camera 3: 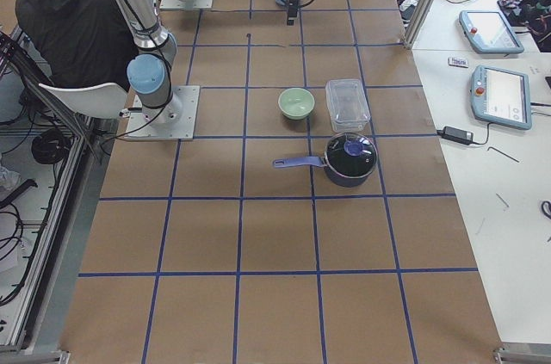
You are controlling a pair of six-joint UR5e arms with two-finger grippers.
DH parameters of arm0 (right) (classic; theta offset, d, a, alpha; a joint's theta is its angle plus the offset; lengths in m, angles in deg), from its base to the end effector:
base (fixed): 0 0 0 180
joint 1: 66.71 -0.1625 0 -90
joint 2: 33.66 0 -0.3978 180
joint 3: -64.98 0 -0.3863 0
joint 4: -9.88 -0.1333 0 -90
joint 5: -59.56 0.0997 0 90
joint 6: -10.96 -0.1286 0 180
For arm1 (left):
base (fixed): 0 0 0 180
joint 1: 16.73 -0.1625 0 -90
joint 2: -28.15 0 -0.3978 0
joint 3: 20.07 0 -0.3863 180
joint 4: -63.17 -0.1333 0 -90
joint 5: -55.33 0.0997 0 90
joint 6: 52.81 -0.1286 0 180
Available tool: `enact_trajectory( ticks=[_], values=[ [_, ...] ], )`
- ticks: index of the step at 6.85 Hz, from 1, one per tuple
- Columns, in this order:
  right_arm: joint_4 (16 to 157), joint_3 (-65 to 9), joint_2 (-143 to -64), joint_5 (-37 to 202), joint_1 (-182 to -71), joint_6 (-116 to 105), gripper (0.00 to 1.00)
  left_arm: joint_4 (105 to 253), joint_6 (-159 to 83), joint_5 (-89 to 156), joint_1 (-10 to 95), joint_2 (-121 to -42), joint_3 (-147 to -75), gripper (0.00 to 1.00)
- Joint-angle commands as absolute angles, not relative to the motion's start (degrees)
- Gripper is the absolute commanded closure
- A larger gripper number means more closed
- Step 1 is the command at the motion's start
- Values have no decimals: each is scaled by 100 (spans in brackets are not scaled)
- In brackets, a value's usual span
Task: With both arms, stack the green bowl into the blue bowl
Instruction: 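Lower left gripper onto blue bowl rim while right gripper approaches green bowl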
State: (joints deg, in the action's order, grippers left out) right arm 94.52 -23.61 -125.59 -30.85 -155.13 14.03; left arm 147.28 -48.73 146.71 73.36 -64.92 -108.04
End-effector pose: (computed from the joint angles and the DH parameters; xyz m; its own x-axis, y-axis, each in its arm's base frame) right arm 0.1194 -0.4708 0.4505 -0.9996 -0.0262 0.0053 -0.0260 0.9990 0.0356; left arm -0.1310 -0.5175 0.4330 -0.9973 -0.0714 -0.0179 -0.0696 0.9939 -0.0860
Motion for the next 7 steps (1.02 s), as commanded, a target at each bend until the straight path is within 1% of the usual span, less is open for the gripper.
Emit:
enact_trajectory(
  ticks=[1,7],
  values=[
    [9452,-2370,-12559,-3088,-15513,1403,0,14729,-4877,14674,7327,-6510,-10796,0],
    [9452,-2379,-12559,-3088,-15513,1403,0,14790,-4930,14665,7309,-6527,-10805,0]
  ],
)
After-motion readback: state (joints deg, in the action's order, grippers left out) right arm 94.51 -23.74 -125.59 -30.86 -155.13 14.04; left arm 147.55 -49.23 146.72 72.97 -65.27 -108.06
